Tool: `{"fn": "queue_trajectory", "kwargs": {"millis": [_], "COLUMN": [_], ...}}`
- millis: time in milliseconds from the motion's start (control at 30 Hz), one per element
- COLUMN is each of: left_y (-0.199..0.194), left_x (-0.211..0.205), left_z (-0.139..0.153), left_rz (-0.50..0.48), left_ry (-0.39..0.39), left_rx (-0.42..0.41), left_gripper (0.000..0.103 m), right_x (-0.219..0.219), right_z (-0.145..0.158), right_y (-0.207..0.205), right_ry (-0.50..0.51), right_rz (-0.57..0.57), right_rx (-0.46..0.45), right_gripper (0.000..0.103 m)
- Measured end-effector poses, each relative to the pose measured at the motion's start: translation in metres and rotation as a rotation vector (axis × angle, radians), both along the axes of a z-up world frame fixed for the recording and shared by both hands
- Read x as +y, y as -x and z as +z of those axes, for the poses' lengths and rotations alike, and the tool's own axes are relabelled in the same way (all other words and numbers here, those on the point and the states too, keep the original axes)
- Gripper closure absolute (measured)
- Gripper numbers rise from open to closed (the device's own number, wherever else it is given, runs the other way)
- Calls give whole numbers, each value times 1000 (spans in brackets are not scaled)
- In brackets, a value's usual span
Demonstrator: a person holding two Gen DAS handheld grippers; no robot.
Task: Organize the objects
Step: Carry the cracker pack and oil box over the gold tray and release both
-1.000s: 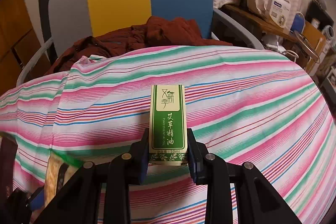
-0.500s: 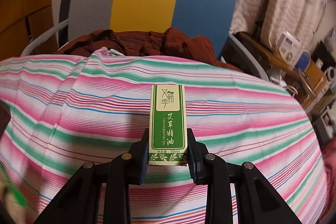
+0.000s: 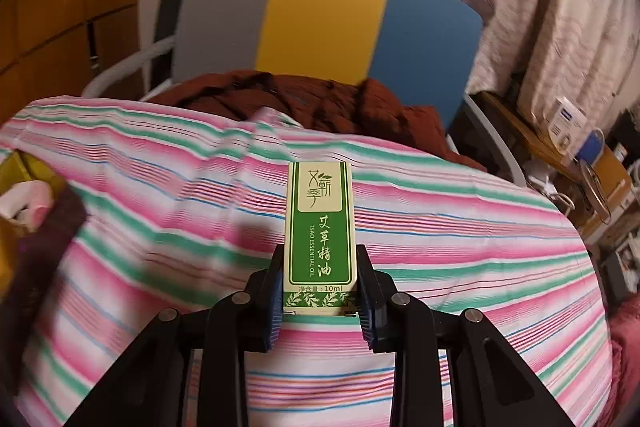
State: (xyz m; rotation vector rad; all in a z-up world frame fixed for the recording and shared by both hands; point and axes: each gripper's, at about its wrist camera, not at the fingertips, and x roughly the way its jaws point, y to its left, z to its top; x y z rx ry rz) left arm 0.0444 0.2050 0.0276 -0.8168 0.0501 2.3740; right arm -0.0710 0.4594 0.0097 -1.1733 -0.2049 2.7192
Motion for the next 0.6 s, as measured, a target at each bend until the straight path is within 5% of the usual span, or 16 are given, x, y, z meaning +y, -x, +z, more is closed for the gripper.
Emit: {"fn": "queue_trajectory", "kwargs": {"millis": [600], "left_y": [-1], "left_x": [-133], "left_z": [13], "left_rz": [216], "left_ry": [-73], "left_rx": [20], "left_gripper": [58], "right_x": [-157], "right_z": [32], "right_y": [-27], "right_ry": [66], "right_rz": [238], "right_rx": [26], "right_gripper": [72]}}
